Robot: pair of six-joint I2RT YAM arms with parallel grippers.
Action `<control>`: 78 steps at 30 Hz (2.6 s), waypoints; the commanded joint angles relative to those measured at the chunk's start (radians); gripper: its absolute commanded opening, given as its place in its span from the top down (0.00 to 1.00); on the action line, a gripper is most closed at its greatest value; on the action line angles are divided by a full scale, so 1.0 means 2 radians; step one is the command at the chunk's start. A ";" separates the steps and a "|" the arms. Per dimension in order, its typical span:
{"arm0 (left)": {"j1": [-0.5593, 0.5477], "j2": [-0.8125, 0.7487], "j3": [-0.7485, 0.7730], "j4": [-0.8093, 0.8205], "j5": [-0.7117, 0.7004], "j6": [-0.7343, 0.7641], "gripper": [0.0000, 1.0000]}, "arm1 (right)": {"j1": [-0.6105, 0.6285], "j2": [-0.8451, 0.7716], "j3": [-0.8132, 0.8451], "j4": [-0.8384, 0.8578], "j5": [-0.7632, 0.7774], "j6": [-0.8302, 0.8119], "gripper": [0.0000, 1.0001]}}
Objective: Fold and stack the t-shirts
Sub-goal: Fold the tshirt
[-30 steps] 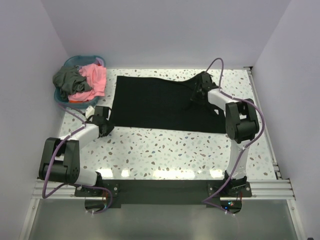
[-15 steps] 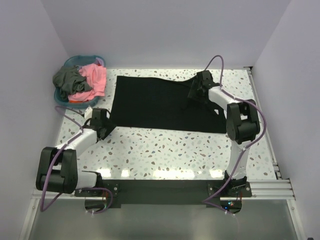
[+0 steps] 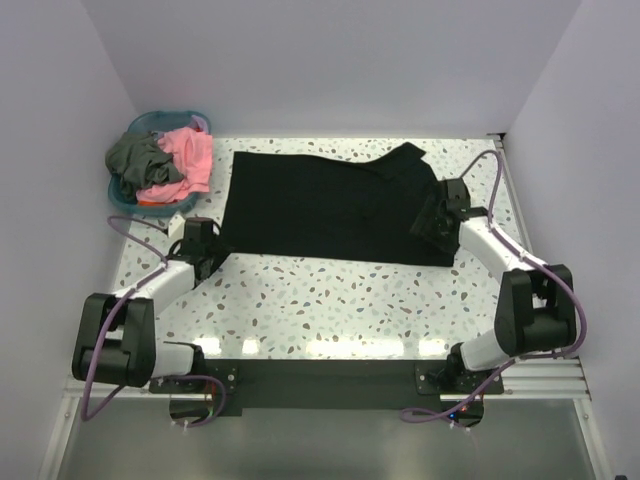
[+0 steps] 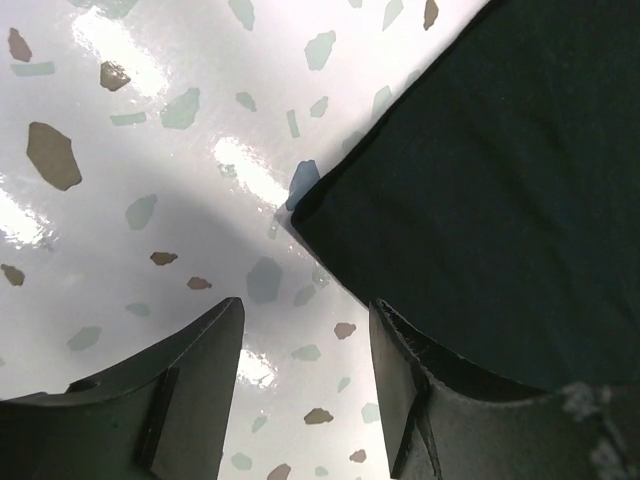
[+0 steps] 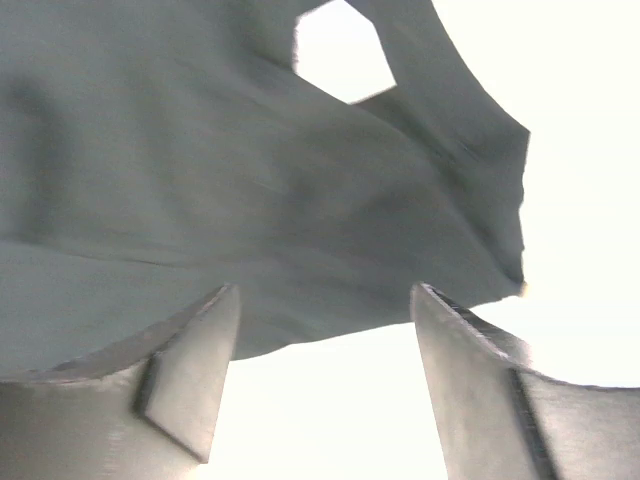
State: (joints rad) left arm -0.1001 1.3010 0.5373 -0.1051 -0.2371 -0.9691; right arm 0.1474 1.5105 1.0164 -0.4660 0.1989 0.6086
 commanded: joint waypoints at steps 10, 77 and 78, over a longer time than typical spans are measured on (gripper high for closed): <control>0.003 0.077 0.007 0.083 -0.035 -0.027 0.44 | -0.049 -0.031 -0.079 0.004 0.009 0.034 0.21; 0.002 0.281 0.436 -0.059 -0.054 0.185 0.52 | -0.064 0.275 0.384 0.056 -0.119 -0.108 0.55; 0.003 0.296 0.449 -0.057 -0.054 0.188 0.53 | -0.064 0.313 0.402 0.054 -0.114 -0.113 0.55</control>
State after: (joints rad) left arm -0.0982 1.8359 1.3323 -0.2535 -0.3267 -0.6643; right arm 0.0193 2.0399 1.6939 -0.3969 -0.0284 0.4458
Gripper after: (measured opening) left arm 0.482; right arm 0.456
